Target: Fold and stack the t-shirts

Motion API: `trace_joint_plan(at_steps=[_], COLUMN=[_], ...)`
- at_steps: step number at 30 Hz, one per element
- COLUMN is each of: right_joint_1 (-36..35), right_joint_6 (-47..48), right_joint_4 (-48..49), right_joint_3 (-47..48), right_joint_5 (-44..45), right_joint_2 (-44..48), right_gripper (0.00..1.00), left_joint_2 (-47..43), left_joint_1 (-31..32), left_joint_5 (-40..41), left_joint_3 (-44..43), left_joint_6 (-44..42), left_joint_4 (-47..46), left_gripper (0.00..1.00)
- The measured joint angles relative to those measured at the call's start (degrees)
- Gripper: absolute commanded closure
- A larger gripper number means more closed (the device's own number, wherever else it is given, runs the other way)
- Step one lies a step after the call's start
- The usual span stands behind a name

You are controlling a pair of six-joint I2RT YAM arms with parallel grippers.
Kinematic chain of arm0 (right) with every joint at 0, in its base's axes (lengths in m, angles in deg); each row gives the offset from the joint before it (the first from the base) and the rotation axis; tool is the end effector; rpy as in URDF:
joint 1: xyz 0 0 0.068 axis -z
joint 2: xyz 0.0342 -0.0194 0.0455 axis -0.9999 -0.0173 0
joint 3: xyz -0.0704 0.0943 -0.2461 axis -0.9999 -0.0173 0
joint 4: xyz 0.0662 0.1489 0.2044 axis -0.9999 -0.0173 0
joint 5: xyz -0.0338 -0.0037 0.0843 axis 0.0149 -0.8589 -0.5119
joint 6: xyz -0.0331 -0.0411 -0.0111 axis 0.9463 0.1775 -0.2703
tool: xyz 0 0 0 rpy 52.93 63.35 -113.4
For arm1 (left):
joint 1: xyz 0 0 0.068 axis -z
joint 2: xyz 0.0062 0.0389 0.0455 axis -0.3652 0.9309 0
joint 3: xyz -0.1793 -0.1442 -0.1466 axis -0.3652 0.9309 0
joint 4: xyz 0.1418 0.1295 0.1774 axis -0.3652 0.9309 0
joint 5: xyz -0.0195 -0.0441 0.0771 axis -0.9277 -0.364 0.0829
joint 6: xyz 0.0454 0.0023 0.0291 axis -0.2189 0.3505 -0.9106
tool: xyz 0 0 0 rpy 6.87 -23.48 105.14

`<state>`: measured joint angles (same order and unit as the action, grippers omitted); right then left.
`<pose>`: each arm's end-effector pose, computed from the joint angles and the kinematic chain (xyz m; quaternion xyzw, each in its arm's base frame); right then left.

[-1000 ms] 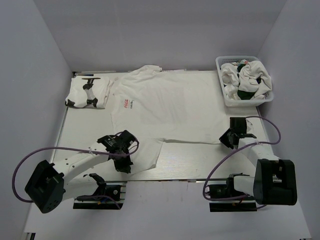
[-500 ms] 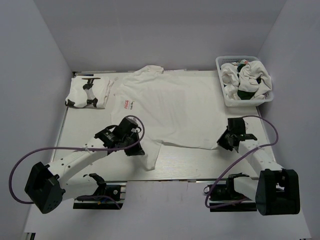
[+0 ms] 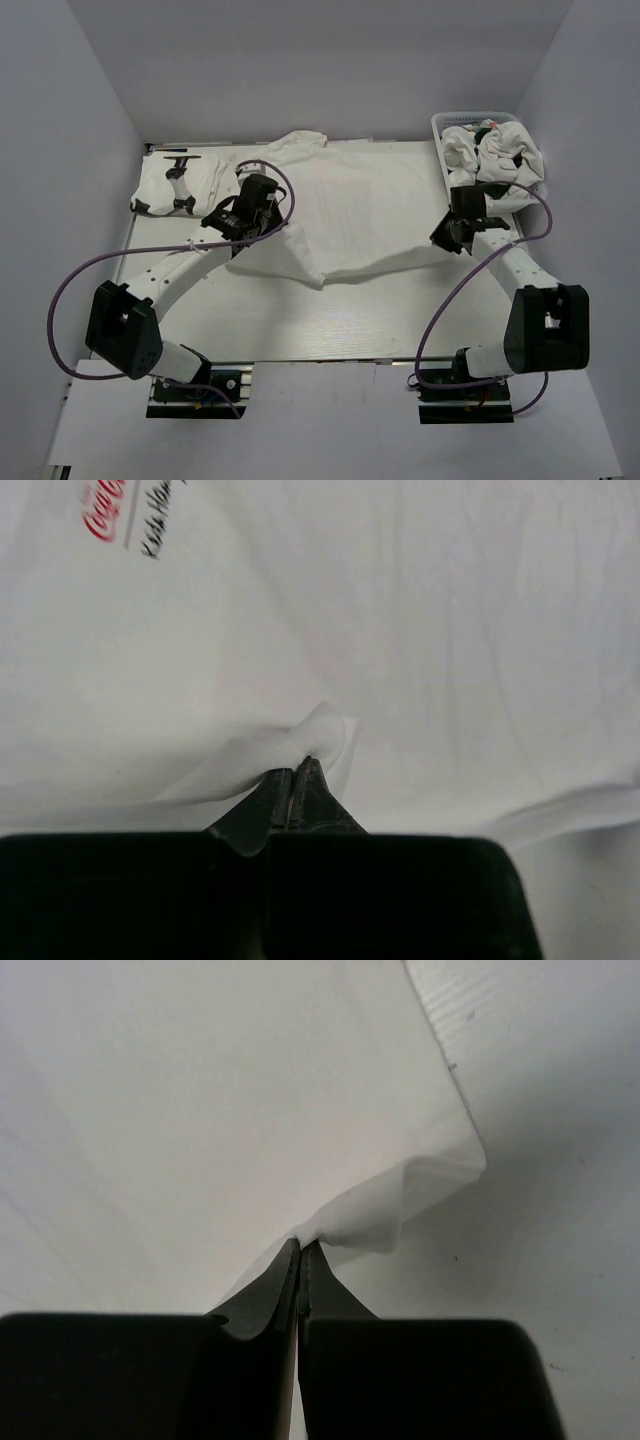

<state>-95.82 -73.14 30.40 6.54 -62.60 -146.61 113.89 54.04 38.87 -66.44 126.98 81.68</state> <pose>0.2770 0.0274 0.2254 0.2707 0.8986 0.0571 0.3406 0.2618 -0.1566 0.2863 -0.1159 0.9064 -0.1365 0.3826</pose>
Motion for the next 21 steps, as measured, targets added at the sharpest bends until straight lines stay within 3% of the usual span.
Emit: trace_joint_plan(at_steps=[10, 19, 21], right_joint_1=[0.04, 0.02, 0.02], right_joint_6=[2.05, 6.14, 6.6], right_joint_4=[-1.29, -0.04, -0.13], right_joint_3=[15.54, 24.59, 27.1], right_joint_5=[3.76, 6.25, 6.54], right_joint_2=[-14.19, -25.57, -28.55], right_gripper=[1.0, 1.0, 0.83], left_joint_2=[8.72, 22.56, 28.39], left_joint_1=[-7.06, -13.53, -14.75], left_joint_5=[4.22, 0.92, 0.02], left_joint_3=[-6.38, -12.24, -16.96], left_joint_6=[-13.29, -21.68, -22.95], left_joint_4=[-14.4, -26.25, -26.56], left_gripper=[1.0, 1.0, 0.42])
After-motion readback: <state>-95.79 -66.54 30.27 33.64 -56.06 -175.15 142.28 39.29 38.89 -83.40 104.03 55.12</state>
